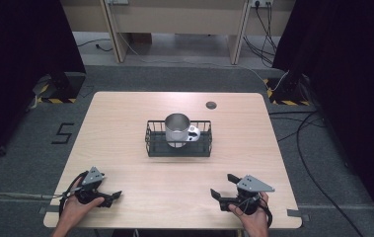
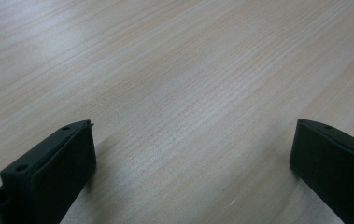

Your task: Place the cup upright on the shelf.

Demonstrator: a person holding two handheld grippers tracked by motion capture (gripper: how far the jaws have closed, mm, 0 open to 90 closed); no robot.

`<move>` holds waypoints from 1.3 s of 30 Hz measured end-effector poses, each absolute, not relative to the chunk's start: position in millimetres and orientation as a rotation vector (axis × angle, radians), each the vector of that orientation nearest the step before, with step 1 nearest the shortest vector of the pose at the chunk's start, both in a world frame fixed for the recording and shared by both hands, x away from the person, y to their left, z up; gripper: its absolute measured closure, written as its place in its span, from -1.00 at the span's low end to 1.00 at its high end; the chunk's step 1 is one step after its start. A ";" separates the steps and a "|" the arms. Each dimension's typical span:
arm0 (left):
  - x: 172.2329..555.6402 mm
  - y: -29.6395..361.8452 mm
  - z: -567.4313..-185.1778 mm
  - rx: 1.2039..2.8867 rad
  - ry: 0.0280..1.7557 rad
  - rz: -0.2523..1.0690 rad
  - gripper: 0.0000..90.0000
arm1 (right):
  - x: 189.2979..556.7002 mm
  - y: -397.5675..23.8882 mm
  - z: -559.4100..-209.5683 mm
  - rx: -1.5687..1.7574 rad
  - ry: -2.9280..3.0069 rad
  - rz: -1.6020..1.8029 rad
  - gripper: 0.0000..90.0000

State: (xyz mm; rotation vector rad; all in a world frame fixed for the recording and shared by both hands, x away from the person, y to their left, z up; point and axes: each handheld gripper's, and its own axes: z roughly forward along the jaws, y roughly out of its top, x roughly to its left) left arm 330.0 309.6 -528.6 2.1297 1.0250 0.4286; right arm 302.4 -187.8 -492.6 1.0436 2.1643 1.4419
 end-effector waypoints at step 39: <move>330.0 309.6 -528.6 2.129 1.025 0.428 -1.00 | 282.0 -194.8 -530.1 1.140 2.239 1.177 -0.66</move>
